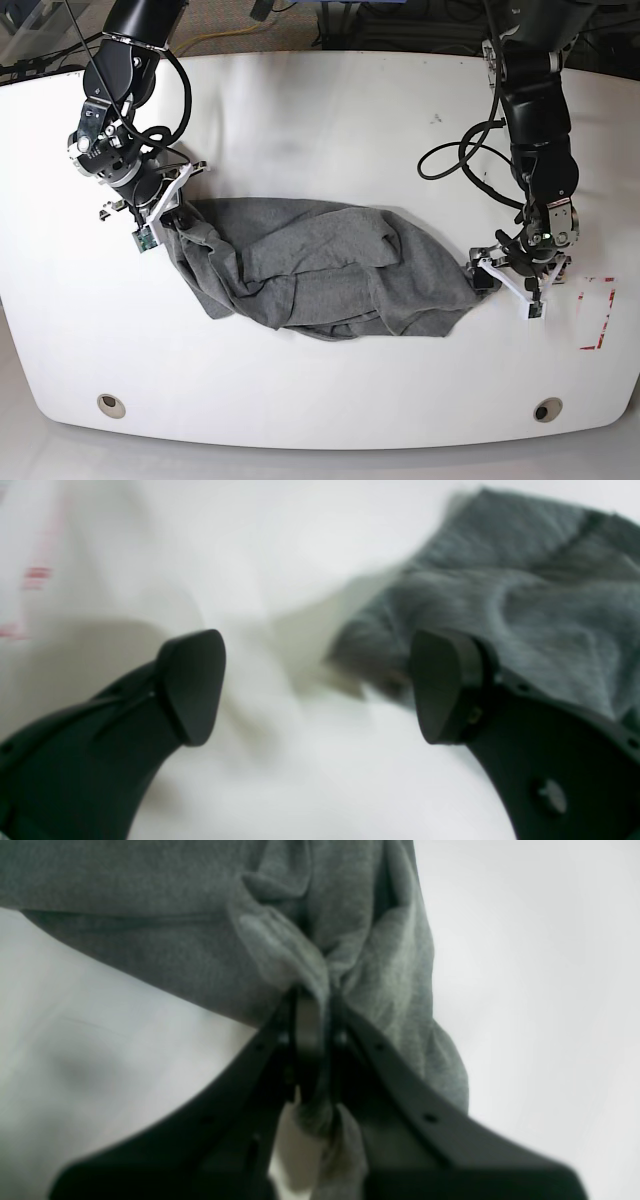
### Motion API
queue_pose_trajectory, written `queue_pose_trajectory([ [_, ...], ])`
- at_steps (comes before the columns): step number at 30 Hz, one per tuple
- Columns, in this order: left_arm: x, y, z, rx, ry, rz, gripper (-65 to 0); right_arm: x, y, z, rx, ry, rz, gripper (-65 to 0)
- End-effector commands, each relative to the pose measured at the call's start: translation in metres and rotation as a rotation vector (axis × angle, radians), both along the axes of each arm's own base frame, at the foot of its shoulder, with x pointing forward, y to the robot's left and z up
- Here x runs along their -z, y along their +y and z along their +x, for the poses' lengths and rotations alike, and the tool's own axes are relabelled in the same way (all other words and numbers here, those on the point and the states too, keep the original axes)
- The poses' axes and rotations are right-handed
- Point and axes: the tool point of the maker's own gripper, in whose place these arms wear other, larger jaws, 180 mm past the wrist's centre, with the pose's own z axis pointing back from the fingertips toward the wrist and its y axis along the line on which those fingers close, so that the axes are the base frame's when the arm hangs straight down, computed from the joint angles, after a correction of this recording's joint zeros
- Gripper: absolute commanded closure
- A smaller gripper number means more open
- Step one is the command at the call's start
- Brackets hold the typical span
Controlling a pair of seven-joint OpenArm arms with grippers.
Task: Fold the T-shirt properly
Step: 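Release the left gripper and regrasp the shirt's hem corner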
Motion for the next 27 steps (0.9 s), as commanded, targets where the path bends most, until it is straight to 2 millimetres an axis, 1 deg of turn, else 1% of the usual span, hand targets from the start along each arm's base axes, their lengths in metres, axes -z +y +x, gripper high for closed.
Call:
queue_pose_trajectory([
  [1,-0.020,0.001,0.016,0.015,-0.073,-0.006,-53.6,-0.017,0.000,0.009,-0.003,-0.062,0.011,0.0],
  [5,-0.011,-0.005,0.014,0.033,-0.054,-0.023,-53.6,-0.017,0.000,0.009,-0.005,-0.062,0.011,0.0],
  [9,0.000,-0.007,0.011,0.031,-0.022,-0.035,-53.5,-0.017,0.000,0.009,-0.005,-0.062,0.011,0.0],
  [11,0.003,-0.007,0.009,0.030,-0.015,-0.038,-52.8,-0.017,0.000,0.010,-0.005,-0.063,0.011,0.0],
  [12,0.003,-0.007,0.010,0.030,-0.016,-0.037,-50.7,-0.017,0.000,0.010,-0.005,-0.063,0.011,0.0],
  [13,0.003,-0.007,0.009,0.030,-0.015,-0.037,-46.9,-0.017,0.000,0.010,-0.005,-0.063,0.011,0.0],
  [15,0.004,-0.007,0.009,0.031,-0.013,-0.038,-32.5,-0.017,0.000,0.010,-0.004,-0.061,0.010,0.0],
  [17,0.004,-0.007,0.008,0.032,-0.012,-0.034,-21.9,-0.016,0.000,0.010,-0.004,-0.061,0.009,0.0],
  [18,0.004,-0.007,0.008,0.032,-0.012,-0.034,-14.6,-0.016,0.000,0.010,-0.004,-0.061,0.009,0.0],
  [19,0.004,-0.007,0.008,0.032,-0.012,-0.034,-10.0,-0.016,0.000,0.010,-0.004,-0.061,0.009,0.0],
  [21,0.004,-0.007,0.008,0.032,-0.012,-0.034,-3.1,-0.016,0.000,0.010,-0.004,-0.061,0.009,0.0],
  [22,0.003,-0.007,0.009,0.032,-0.015,-0.033,-0.3,-0.016,0.000,0.010,-0.004,-0.060,0.008,0.0],
  [24,0.003,-0.006,0.008,0.033,-0.017,-0.030,0.0,-0.016,0.000,0.010,-0.004,-0.060,0.008,0.0],
  [27,-0.013,-0.005,0.013,0.032,-0.061,-0.020,-0.1,-0.020,0.000,0.014,-0.004,-0.073,0.009,0.0],
])
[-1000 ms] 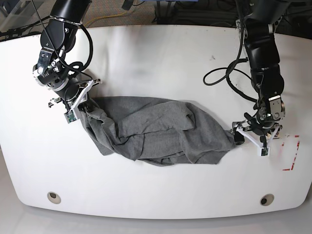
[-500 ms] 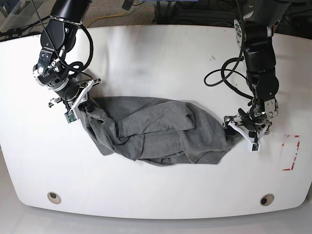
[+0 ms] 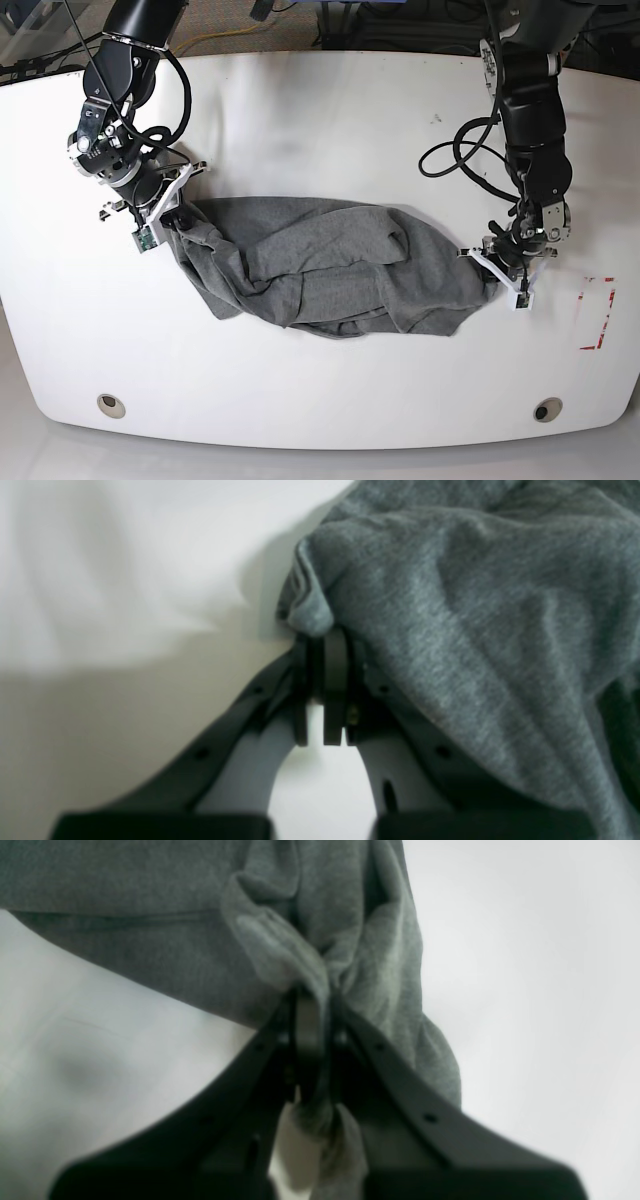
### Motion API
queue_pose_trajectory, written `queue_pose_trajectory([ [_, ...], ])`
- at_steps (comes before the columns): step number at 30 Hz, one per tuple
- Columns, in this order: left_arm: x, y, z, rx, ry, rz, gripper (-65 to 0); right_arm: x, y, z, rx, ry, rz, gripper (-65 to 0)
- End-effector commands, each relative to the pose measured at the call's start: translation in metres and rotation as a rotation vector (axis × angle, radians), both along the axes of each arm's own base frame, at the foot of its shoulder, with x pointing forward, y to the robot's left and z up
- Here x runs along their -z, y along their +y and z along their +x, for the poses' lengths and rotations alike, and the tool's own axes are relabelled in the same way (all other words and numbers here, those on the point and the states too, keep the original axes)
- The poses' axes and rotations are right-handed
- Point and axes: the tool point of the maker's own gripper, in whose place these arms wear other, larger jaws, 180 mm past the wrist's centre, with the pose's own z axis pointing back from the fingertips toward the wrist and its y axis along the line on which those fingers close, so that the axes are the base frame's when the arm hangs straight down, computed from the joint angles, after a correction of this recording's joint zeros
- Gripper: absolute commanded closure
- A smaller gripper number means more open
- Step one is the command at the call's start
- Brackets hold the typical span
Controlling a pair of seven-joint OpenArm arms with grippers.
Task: Fold the T-shirt properly
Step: 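Release the left gripper and regrasp the shirt's hem corner, then lift the shirt with both grippers and lay it flat across the table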
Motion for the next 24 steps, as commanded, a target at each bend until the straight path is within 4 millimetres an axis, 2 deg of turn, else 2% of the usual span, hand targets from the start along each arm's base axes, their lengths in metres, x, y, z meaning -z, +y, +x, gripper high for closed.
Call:
queue_pose_trajectory([
  [1,-0.040,0.007,0.020,-0.006,-0.110,0.020,-0.1,-0.022,-0.001,0.014,-0.002,-0.076,0.006,0.0],
  [6,-0.057,0.006,0.014,0.009,-0.150,0.057,-0.1,-0.034,-0.002,0.024,-0.001,-0.110,0.002,0.0],
  [10,-0.083,0.006,0.011,0.021,-0.193,0.101,-0.1,-0.053,-0.005,0.039,0.000,-0.163,-0.012,0.0],
  [20,-0.169,0.006,0.006,0.027,-0.334,0.206,-0.1,-0.111,-0.017,0.091,0.004,-0.303,-0.029,0.0],
  [23,-0.192,0.016,0.002,-0.005,-0.365,0.226,-0.3,-0.128,-0.026,0.110,0.015,-0.333,-0.027,0.0],
  [24,-0.204,0.018,0.002,-0.016,-0.388,0.234,-0.3,-0.138,-0.026,0.119,0.010,-0.348,-0.028,0.0],
])
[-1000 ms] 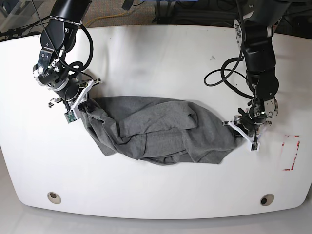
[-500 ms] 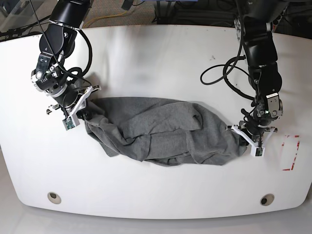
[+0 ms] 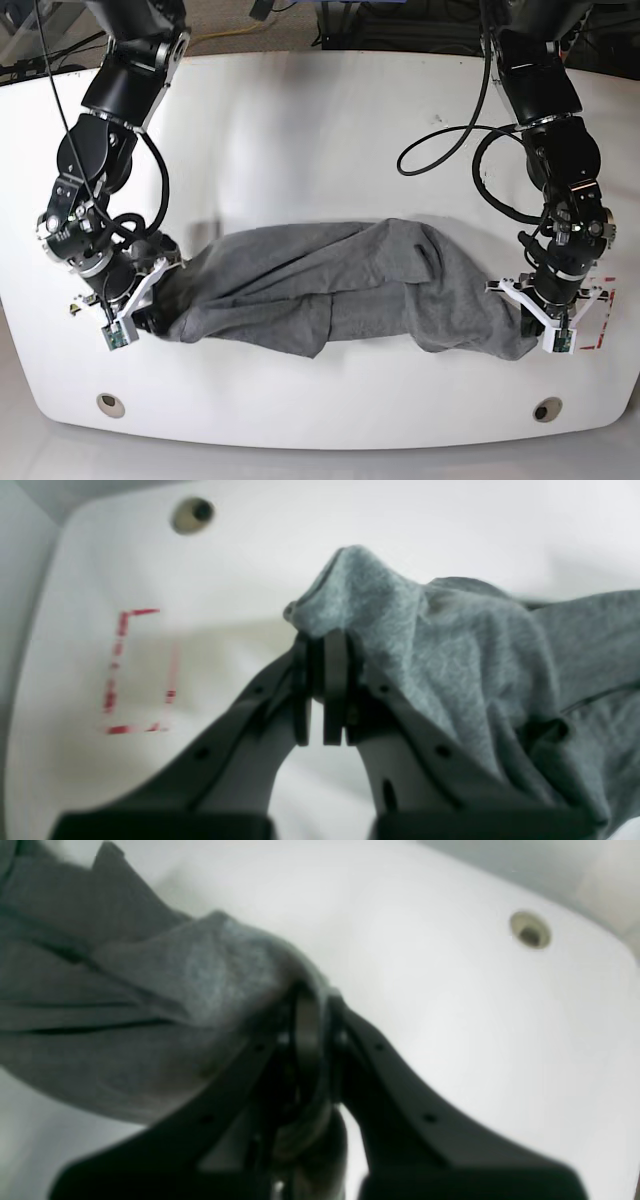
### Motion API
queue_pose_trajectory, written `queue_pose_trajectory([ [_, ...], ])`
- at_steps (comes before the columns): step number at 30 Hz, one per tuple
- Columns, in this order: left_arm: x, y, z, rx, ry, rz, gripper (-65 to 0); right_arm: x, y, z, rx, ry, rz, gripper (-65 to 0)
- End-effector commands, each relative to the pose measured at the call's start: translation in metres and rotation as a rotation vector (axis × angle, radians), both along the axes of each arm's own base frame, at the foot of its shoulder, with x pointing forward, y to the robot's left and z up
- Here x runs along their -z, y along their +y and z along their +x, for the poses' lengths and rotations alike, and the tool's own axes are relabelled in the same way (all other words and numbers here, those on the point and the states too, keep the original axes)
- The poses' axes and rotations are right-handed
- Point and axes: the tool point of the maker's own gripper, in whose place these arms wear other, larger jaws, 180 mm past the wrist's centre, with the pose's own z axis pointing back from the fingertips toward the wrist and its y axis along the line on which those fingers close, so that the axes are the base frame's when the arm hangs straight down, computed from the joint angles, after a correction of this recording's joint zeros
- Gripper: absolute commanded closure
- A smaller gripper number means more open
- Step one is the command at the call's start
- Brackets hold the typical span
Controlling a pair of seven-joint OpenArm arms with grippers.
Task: Fold the T-shirt properly
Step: 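Lift the shirt with both grippers and lay it flat across the table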
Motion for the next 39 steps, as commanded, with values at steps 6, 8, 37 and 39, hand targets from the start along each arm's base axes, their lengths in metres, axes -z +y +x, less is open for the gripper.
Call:
queue_pose_trajectory([
  [6,-0.095,0.022,0.004,-0.062,-0.192,0.068,-0.3,-0.082,-0.014,0.055,-0.018,-0.158,-0.014,0.0],
  [8,-0.110,0.027,0.002,-0.076,-0.216,0.079,-0.3,-0.103,-0.014,0.066,-0.022,-0.193,-0.015,0.0],
  [37,-0.113,0.061,-0.020,-0.106,-0.130,0.211,-0.3,-0.083,-0.008,0.050,-0.029,-0.127,-0.056,0.0],
  [39,-0.092,0.060,-0.027,-0.094,-0.091,0.213,-0.3,-0.059,-0.010,0.037,-0.008,-0.088,-0.024,0.0],
])
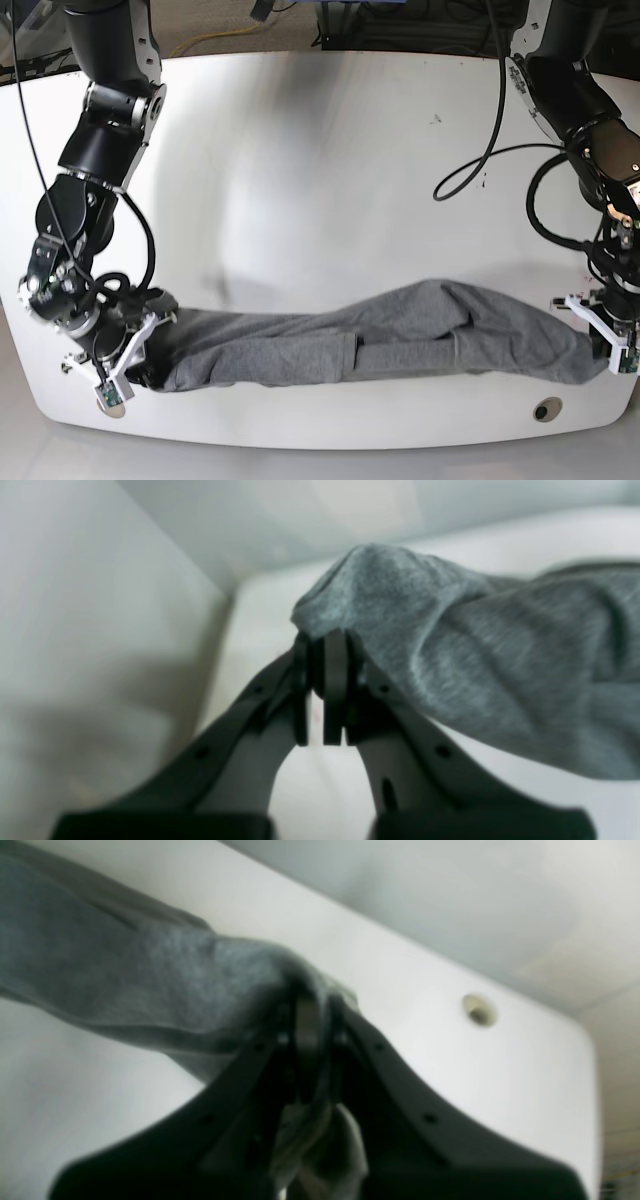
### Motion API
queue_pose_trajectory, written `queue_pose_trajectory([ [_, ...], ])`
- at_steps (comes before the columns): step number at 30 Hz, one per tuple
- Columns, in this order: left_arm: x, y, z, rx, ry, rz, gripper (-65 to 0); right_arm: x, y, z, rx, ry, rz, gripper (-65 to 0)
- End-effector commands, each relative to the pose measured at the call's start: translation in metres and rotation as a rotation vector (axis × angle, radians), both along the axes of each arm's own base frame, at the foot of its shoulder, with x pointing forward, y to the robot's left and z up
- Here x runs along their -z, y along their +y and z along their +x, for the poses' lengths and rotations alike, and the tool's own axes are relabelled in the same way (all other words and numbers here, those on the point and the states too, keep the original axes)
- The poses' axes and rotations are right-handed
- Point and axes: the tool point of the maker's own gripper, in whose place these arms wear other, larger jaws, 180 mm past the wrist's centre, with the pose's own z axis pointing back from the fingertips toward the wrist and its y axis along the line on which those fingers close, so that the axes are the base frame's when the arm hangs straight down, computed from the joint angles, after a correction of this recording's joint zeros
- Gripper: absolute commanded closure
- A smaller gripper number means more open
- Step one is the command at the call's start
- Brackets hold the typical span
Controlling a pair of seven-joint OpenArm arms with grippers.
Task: Fold the T-shirt properly
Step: 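Lift the shirt with both grippers and lay it flat across the table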
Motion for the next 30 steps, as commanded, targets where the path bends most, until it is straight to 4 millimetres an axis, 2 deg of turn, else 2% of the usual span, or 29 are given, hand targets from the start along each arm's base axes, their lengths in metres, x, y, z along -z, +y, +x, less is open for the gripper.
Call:
queue_pose_trajectory([
  [1,-0.003,0.003,-0.004,0.007,-0.041,0.022,-0.3,-0.003,-0.010,-0.006,0.034,-0.027,0.005,0.0],
  [5,0.043,-0.002,-0.025,0.032,0.044,0.024,-0.3,0.053,-0.014,-0.037,0.061,0.094,0.033,0.0],
  [9,0.081,-0.001,-0.048,0.031,0.146,0.022,-0.3,0.094,-0.019,-0.065,0.097,0.186,0.069,0.0],
  [12,0.101,0.003,-0.064,0.022,0.203,0.020,-0.3,0.118,-0.025,-0.087,0.133,0.242,0.093,0.0],
  [15,0.115,0.006,-0.077,0.016,0.248,0.022,-0.3,0.133,-0.032,-0.102,0.157,0.284,0.097,0.0],
  [18,0.126,0.007,-0.088,0.030,0.291,0.032,-0.3,0.150,-0.028,-0.118,0.159,0.332,0.104,0.0],
  [23,0.139,0.020,-0.110,0.011,0.346,0.045,-0.3,0.156,-0.025,-0.141,0.155,0.355,0.074,0.0],
  [30,0.149,0.032,-0.128,-0.016,0.387,0.048,-0.3,0.173,-0.016,-0.163,0.151,0.405,0.083,0.0],
])
